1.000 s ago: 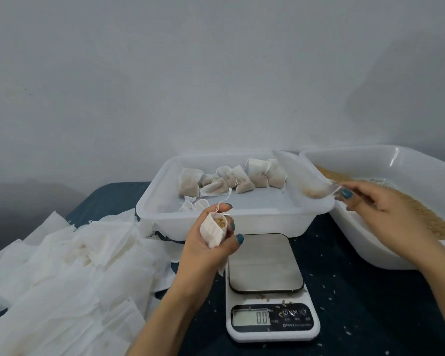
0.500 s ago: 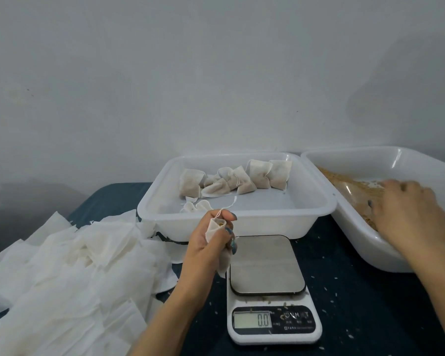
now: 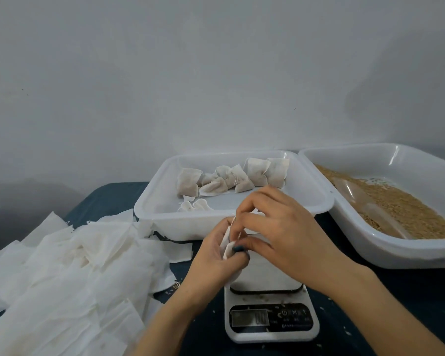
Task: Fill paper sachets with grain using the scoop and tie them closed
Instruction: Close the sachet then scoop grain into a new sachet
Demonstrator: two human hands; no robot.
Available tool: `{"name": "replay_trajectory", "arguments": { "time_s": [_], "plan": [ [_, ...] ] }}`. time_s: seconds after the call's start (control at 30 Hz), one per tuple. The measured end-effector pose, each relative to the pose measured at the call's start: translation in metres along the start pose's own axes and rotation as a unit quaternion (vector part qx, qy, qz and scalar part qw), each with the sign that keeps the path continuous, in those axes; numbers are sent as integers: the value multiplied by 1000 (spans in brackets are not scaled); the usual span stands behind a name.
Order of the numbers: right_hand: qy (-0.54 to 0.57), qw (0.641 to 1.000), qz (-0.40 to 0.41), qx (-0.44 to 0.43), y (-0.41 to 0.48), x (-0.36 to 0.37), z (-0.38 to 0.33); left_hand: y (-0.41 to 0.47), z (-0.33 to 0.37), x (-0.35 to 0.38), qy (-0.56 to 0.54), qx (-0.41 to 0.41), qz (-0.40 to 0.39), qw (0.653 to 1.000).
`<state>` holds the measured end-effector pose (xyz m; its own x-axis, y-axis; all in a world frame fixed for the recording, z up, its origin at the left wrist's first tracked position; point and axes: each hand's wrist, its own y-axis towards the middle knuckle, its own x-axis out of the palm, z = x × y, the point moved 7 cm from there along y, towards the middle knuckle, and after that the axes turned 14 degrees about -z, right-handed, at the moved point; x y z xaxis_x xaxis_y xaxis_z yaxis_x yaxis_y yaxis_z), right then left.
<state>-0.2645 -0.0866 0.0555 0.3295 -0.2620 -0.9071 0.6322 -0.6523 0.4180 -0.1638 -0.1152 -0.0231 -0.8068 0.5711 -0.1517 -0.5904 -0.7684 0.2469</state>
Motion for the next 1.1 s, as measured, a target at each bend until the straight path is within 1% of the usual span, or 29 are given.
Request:
{"name": "replay_trajectory", "arguments": {
  "time_s": [0.1,0.23,0.3,0.37,0.5,0.6,0.7,0.77,0.83,0.97,1.03,1.1],
  "plan": [
    [-13,1000,3,-5,-1,0,2,0,-3,2,-11,-13,-12,1000],
    [23,999,12,-19,1,-5,2,1,-4,2,-7,-15,-29,999],
    [46,999,21,-3,2,-10,6,2,-4,-1,-6,-7,-30,999],
    [43,998,41,21,1,-16,12,2,-2,-5,4,-3,-27,1000],
    [-4,997,72,28,-1,-23,13,1,1,-11,41,8,7,999],
    [-24,998,51,29,-2,-17,15,2,3,-12,76,20,43,996],
    [-26,998,39,35,-5,-8,18,1,3,-13,161,29,98,982],
    [-1,997,47,56,-9,-3,27,3,-1,-12,173,27,113,978],
    [54,991,70,97,-17,3,43,6,-6,-11,144,20,115,983],
    [174,955,131,202,-45,24,78,9,-16,-9,83,-9,121,989],
    [182,946,129,237,-57,36,88,8,-23,-13,117,-37,134,983],
    [166,948,96,255,-63,48,93,5,-30,-20,190,-69,145,969]
  ]
}}
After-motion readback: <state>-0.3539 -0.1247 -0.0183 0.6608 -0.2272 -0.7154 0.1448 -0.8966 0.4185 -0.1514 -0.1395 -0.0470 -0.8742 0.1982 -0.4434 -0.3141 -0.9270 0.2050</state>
